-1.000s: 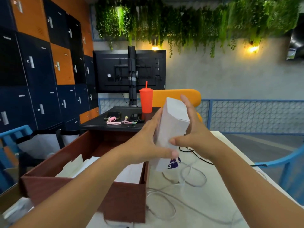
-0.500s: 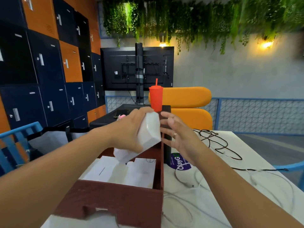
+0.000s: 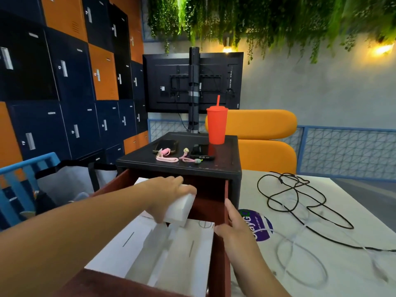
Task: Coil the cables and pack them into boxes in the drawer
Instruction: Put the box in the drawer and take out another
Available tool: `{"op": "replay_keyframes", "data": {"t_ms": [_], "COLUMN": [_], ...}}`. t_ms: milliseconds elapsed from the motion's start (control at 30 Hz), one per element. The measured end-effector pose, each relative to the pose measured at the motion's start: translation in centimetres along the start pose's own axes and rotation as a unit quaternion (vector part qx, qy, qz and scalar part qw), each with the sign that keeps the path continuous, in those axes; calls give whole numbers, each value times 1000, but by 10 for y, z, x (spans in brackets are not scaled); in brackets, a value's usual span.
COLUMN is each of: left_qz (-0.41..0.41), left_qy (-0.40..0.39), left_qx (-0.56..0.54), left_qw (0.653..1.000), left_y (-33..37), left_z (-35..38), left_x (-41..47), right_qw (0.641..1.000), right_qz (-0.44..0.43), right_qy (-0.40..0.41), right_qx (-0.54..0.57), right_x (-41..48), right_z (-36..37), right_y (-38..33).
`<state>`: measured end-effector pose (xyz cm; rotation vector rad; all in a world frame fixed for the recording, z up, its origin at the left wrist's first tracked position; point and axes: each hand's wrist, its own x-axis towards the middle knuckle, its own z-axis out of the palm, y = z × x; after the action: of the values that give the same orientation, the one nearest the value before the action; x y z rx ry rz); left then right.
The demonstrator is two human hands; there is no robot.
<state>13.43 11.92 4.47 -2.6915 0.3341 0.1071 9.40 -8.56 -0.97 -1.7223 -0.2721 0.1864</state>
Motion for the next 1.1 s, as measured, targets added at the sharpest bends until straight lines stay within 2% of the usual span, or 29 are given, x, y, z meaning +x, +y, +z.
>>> {"op": "replay_keyframes", "data": {"t_ms": [100, 267, 467, 600, 700, 767, 867, 967, 1033, 1100], "left_qz": [-3, -51, -91, -75, -23, -1, -12, 43, 32, -14], "left_qy": [-21, -72, -148, -100, -52, -62, -75, -86, -129, -160], "left_qx": [27, 10, 72, 141, 187, 171, 129, 164, 146, 99], "left_qw": [999, 996, 982, 982, 981, 983, 989, 982, 980, 982], "left_y": [-6, -12, -6, 2, 6, 8, 14, 14, 12, 9], "left_z": [8, 16, 41, 40, 35, 36, 42, 49, 46, 43], "left_x": [18, 44, 70, 72, 72, 75, 82, 84, 75, 67], "right_qw": [1000, 1000, 1000, 1000, 1000, 1000, 1000, 1000, 1000, 1000], "right_qz": [2, -3, -8, -3, -2, -2, -4, -5, -3, -5], "right_qy": [3, -3, 4, 3, 4, 8, 7, 4, 1, -2], "right_qx": [10, 11, -1, 10, 22, 28, 30, 26, 25, 18], "right_x": [2, -1, -3, -1, -1, -1, -1, -2, -3, -4], "right_z": [1, -1, -3, -4, -4, -4, -4, -4, -4, -5], "right_y": [3, 1, -2, -1, 0, 0, 1, 1, 0, 0]}}
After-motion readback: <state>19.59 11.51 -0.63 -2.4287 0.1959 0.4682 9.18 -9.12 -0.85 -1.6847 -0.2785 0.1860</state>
